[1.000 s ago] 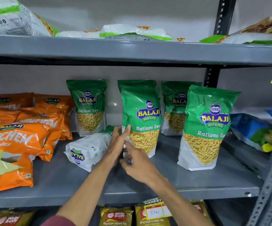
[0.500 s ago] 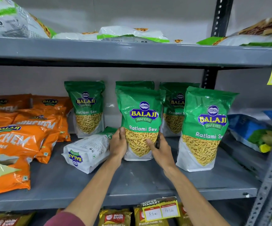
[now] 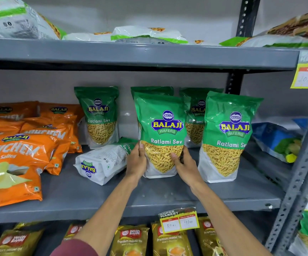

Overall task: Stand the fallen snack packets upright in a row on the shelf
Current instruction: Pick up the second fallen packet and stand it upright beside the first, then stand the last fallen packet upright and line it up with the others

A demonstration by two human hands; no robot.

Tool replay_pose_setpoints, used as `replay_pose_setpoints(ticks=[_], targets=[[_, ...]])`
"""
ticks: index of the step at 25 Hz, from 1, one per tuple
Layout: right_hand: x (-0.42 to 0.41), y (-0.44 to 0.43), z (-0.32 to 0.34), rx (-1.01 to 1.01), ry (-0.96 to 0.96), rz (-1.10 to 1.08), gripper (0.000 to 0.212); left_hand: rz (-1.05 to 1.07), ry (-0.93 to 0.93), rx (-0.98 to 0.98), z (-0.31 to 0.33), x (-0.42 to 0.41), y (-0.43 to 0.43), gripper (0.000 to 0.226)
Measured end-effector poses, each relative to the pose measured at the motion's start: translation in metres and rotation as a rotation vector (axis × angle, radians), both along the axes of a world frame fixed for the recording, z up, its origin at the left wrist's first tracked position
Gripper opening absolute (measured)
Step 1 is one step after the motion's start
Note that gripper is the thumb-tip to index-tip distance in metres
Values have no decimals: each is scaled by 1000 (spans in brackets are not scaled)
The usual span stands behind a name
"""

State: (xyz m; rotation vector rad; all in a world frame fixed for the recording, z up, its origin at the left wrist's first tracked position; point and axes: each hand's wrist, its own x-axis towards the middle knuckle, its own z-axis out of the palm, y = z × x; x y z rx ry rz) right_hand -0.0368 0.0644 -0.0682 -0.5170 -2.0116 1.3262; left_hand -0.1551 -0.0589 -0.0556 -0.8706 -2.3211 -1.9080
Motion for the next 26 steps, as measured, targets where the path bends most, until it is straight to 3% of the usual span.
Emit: replay_pose_setpoints(ticks=[6,10,12,15,18,22,24,26], targets=[[16,-1,-9,3,9,21,56,-54,-36,17,-1,17,-4,47],[28,-24,-8,254,105,-181,76,-82,69,-83,19,19,-25,48],[33,-45,-6,400,250,-282,65,-53,178,-74,33,11,-41,49],[23,-80,10,475,360,-123,33,40,236,-73,56,-16,-69,40],[-11,-113,22,323,241,29,22,168,169,-132,66,-58,-97,27],[-66,-136,9,65,-210,57,59,212,-188,-213,53,-98,-122,22],[-85,-144,7,-117,-297,40,68,166,-345,-201,40,-109,-129,37],[-96,-149,10,-268,-269,22,67,105,-405,-144,32,-114,-132,35]])
